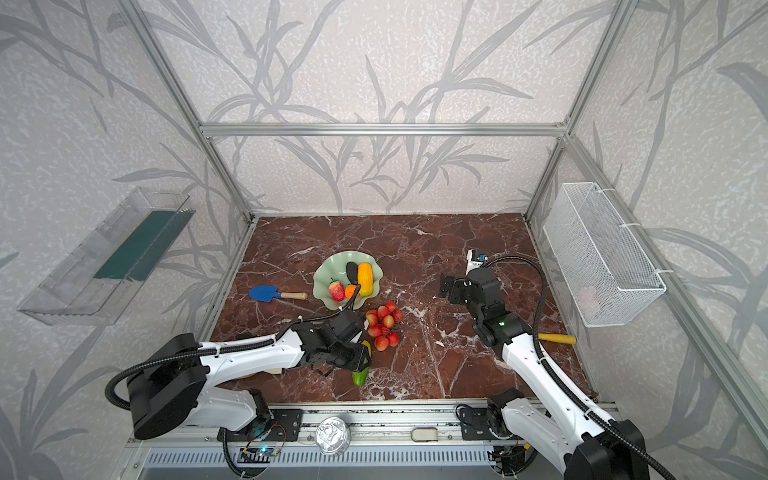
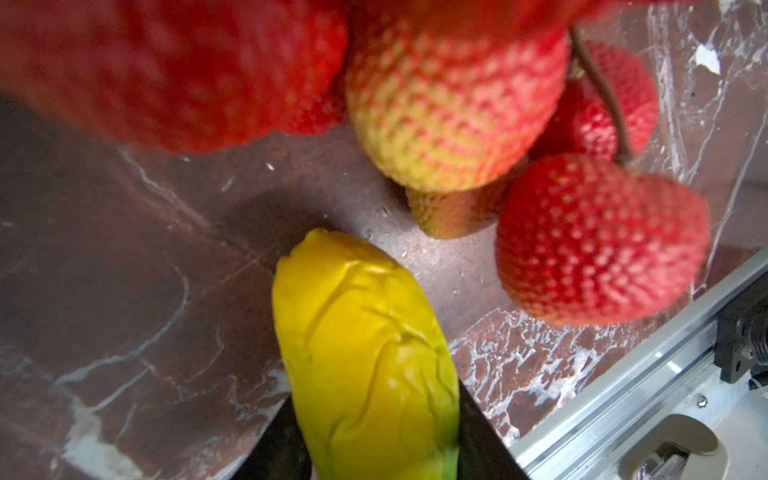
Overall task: Place and organize the fake fruits in the fruit bowl
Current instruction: 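Place the mango in the bowl with the left gripper and withdraw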
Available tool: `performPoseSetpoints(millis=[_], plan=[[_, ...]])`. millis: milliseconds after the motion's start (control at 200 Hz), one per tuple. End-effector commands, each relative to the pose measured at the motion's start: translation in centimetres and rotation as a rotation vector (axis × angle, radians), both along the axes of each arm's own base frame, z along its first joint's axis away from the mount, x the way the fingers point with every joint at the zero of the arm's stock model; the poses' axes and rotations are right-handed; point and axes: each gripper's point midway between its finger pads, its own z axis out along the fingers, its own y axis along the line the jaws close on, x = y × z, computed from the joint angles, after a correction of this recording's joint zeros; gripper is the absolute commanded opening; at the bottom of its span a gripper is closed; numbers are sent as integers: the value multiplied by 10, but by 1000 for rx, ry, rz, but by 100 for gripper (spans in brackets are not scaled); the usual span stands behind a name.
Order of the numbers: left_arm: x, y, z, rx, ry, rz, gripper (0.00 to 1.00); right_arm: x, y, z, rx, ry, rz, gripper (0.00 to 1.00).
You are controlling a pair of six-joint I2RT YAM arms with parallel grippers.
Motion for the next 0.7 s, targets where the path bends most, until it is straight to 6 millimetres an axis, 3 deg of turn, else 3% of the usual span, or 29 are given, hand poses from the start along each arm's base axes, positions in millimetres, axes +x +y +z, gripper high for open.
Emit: performPoseSetpoints(millis=[0,220,365,555,695], plan=[[9,10,31,2,-97,14,40,0,-2,0,15,-6,-9,99],[45,64,106,82,-335,78,40,5,4,-8,39,14,7,99],[100,98,136,101,-406,177,40,8,10,-27,22,65,35,99],[183,114,135,192,-393,229,39,-1,14,-41,-6,121,85,99],[223,121,122,288,-360,241,37,-19,4,-45,-32,135,73,99]])
